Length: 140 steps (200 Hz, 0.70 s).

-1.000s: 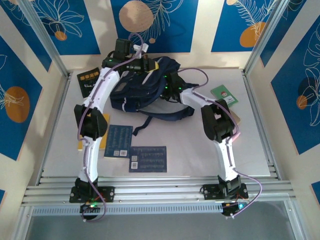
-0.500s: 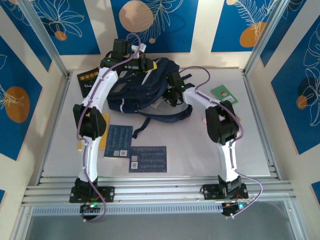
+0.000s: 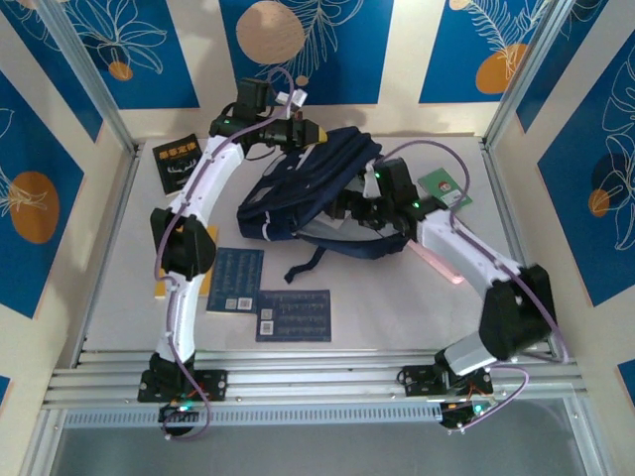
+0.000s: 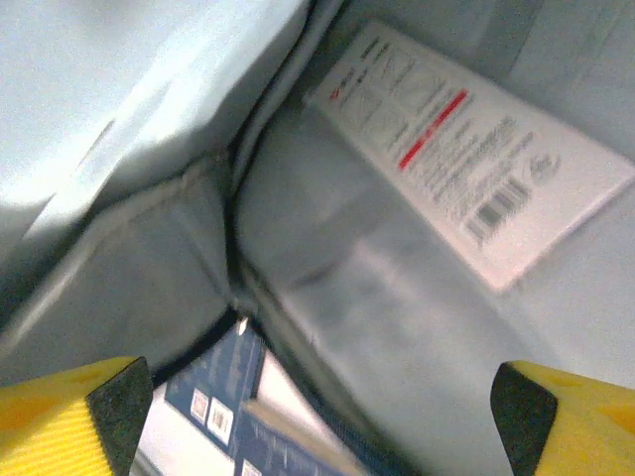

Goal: Pack books, pencil case, and school supplies into a backpack

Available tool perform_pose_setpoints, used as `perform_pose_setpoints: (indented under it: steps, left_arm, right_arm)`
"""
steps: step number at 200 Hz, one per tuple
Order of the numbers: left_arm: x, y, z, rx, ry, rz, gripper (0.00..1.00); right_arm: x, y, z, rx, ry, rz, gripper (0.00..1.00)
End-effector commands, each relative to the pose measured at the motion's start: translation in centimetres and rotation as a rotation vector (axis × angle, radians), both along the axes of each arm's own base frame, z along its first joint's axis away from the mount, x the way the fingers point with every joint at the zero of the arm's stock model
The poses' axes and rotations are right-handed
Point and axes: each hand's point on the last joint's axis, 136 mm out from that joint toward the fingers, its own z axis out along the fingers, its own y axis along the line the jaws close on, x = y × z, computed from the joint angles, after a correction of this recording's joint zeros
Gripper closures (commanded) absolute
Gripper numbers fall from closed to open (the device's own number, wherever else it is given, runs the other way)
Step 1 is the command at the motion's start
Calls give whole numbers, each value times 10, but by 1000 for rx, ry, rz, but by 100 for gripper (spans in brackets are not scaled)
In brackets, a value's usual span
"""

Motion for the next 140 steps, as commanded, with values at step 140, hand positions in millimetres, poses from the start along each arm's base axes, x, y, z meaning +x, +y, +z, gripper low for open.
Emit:
perform_pose_setpoints:
  steps: [140]
  left_arm:
    - [41, 37, 3, 33, -104, 173, 100]
  right_arm:
    - [-12, -69, 40, 219, -70, -51, 16]
